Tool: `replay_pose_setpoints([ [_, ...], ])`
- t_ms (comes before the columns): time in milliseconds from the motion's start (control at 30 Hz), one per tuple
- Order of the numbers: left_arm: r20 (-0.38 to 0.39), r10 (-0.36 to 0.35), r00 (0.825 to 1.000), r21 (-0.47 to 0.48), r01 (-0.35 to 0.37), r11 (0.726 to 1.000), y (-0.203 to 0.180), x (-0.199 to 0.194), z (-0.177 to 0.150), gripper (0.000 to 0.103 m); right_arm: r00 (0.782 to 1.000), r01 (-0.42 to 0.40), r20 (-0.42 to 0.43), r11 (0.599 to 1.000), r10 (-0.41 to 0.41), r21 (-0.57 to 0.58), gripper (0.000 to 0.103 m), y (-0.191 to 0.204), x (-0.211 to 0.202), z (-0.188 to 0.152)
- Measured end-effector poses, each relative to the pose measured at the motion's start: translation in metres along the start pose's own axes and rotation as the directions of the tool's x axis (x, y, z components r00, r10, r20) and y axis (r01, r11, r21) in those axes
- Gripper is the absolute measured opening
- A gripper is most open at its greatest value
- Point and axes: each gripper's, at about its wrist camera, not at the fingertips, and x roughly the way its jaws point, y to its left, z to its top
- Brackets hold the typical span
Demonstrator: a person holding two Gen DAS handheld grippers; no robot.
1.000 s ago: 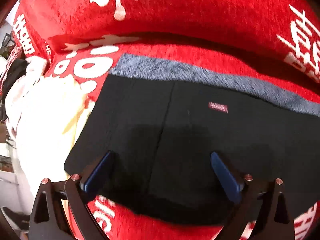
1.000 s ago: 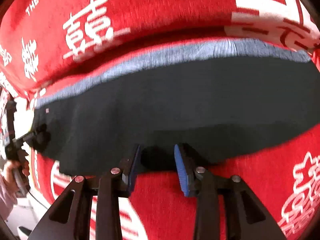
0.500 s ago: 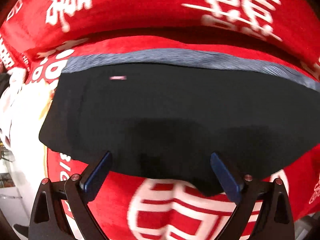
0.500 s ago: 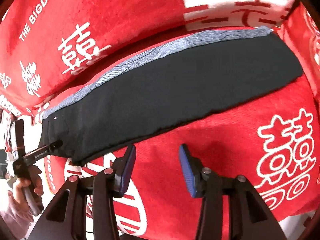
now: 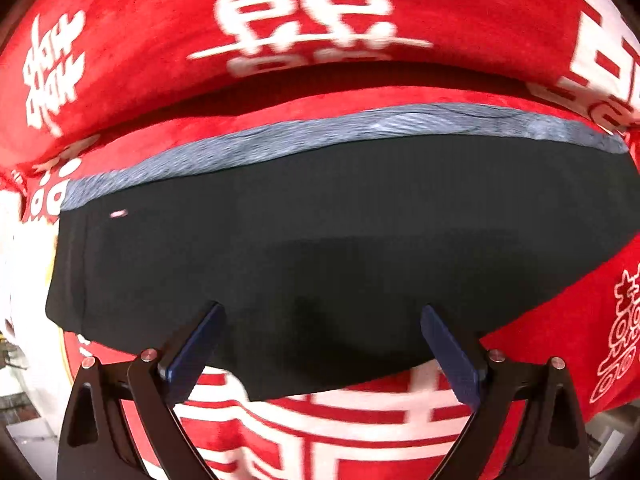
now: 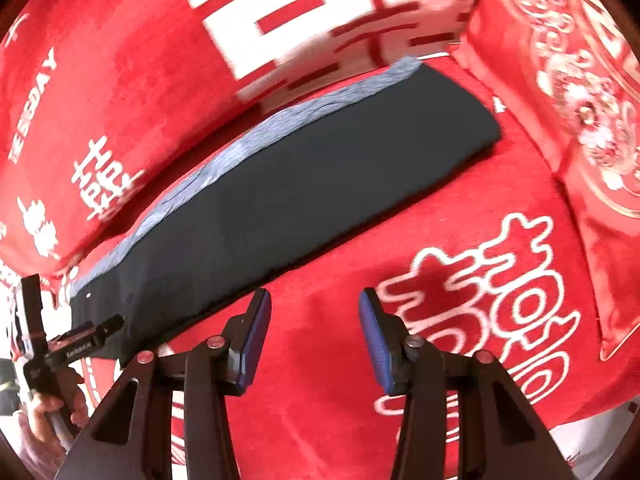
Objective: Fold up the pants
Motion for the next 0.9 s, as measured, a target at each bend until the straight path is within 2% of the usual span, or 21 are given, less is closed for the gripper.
replay_pose_setpoints([
  [233, 0.037, -0.057, 0.998, 0.042, 0.055, 0.998, -0.066, -0.008, 0.016, 0.099, 0.999, -0.047, 0.033, 0.986, 0.043, 0.157, 0.05, -0.046, 0.008, 0.013],
  [333, 0.048, -0.08, 0.996, 0.061, 0.077, 0.995, -0.096, -0.008, 0.025, 0.099, 0.998, -0.044, 0.062, 0.964, 0.029, 0.264, 0.05, -0.068, 0.017, 0.021],
  [400, 0.057, -0.09, 0.994, 0.067, 0.086, 0.994, -0.111, -0.006, 0.029, 0.099, 0.994, -0.076, 0.099, 0.936, 0.044, 0.342, 0.05, -0.082, 0.023, 0.03],
  [533, 0.065, -0.072, 0.995, 0.079, 0.067, 0.995, -0.135, 0.001, 0.036, 0.099, 0.988, -0.122, 0.137, 0.909, 0.073, 0.398, 0.048, -0.094, 0.034, 0.047],
  [567, 0.061, -0.062, 0.996, 0.077, 0.057, 0.995, -0.139, 0.004, 0.037, 0.099, 0.987, -0.125, 0.14, 0.91, 0.075, 0.395, 0.043, -0.095, 0.037, 0.051],
  [633, 0.052, -0.051, 0.997, 0.07, 0.047, 0.996, -0.138, 0.013, 0.041, 0.099, 0.989, -0.115, 0.132, 0.913, 0.068, 0.391, 0.028, -0.096, 0.043, 0.057],
  [667, 0.046, -0.045, 0.998, 0.064, 0.042, 0.997, -0.142, 0.015, 0.041, 0.099, 0.99, -0.106, 0.123, 0.912, 0.061, 0.396, 0.017, -0.097, 0.046, 0.06],
  [700, 0.043, -0.041, 0.998, 0.06, 0.038, 0.997, -0.147, 0.017, 0.042, 0.099, 0.989, -0.115, 0.128, 0.91, 0.069, 0.399, 0.012, -0.099, 0.047, 0.062],
  [767, 0.045, -0.031, 0.999, 0.054, 0.028, 0.998, -0.149, 0.019, 0.043, 0.099, 0.987, -0.125, 0.145, 0.921, 0.075, 0.37, 0.011, -0.097, 0.045, 0.064],
  [800, 0.05, -0.03, 0.998, 0.054, 0.027, 0.998, -0.149, 0.02, 0.043, 0.099, 0.986, -0.111, 0.154, 0.938, 0.063, 0.328, 0.011, -0.092, 0.042, 0.067],
  [900, 0.048, -0.024, 0.999, 0.052, 0.021, 0.998, -0.153, 0.024, 0.044, 0.099, 0.991, -0.075, 0.131, 0.956, 0.038, 0.283, 0.011, -0.09, 0.048, 0.068],
])
